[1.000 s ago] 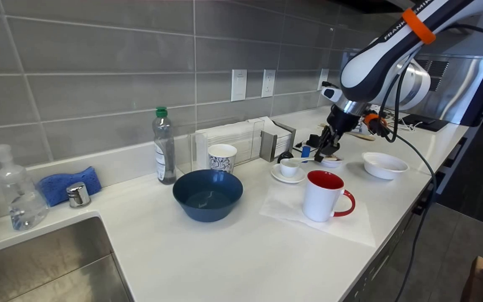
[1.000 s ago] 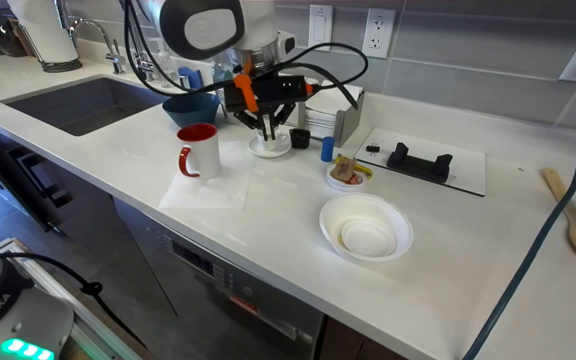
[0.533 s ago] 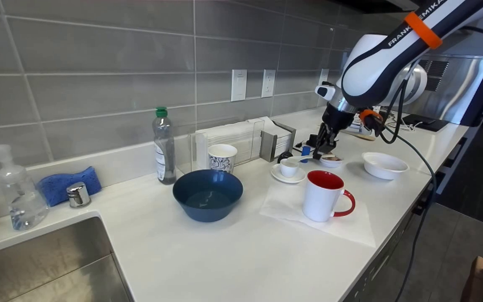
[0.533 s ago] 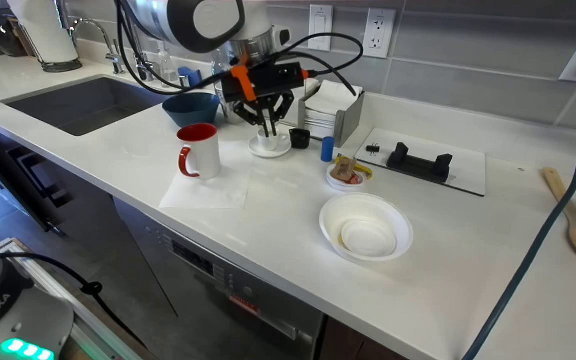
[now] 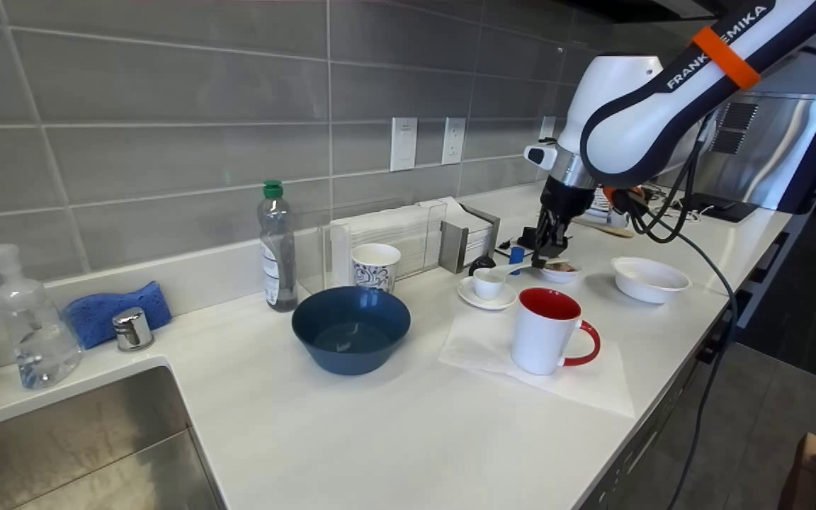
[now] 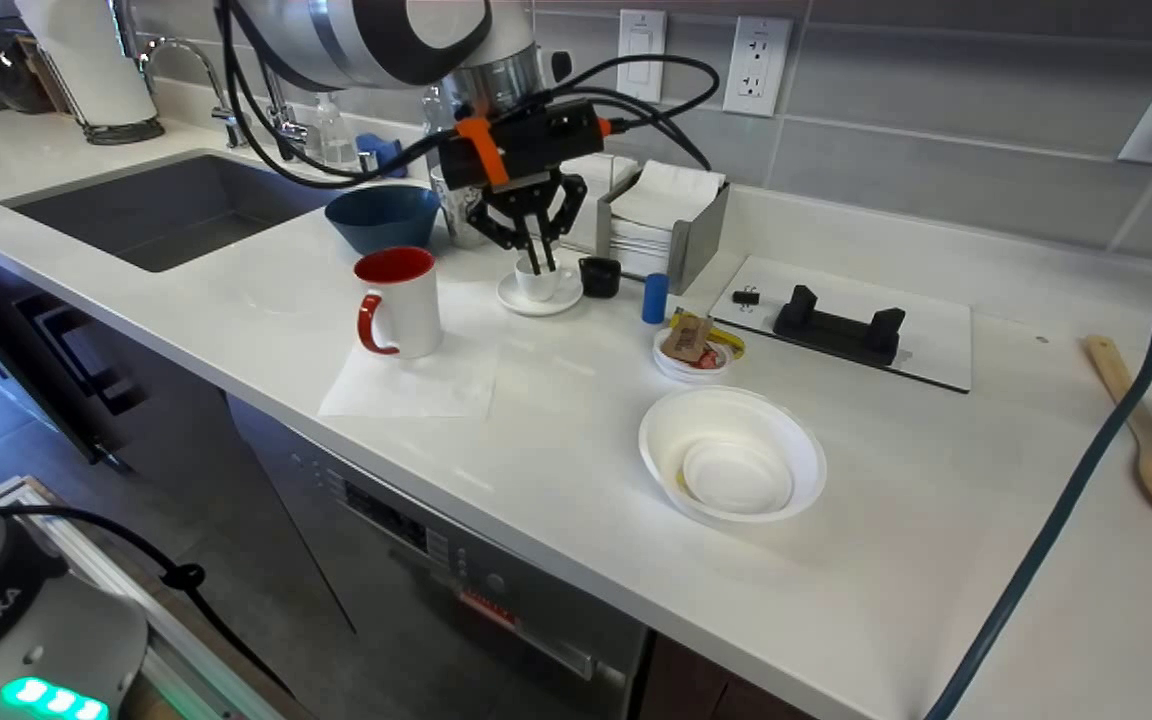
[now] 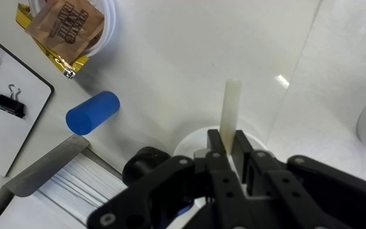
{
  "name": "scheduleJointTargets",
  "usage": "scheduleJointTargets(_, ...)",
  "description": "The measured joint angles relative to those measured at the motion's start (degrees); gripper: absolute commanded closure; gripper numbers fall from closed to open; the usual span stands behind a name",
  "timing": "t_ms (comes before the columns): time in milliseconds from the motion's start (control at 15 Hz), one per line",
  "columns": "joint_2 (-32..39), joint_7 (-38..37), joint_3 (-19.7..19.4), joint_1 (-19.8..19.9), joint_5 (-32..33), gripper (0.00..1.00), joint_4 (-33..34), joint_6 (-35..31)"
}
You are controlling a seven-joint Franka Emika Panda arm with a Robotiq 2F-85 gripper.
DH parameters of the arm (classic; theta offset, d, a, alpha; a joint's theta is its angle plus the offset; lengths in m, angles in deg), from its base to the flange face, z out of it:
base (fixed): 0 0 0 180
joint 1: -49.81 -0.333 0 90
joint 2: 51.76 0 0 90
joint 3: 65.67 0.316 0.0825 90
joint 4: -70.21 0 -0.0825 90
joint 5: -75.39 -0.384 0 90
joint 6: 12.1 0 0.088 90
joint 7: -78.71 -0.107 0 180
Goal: Use the white spoon to place some of the contents from the blue bowl into the white teacup.
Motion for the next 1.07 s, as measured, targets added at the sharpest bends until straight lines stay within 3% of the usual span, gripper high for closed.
scheduleJointTargets(1067, -0.02, -14.74, 3.48, -0.50, 19.77, 0.97, 3.96, 8.21)
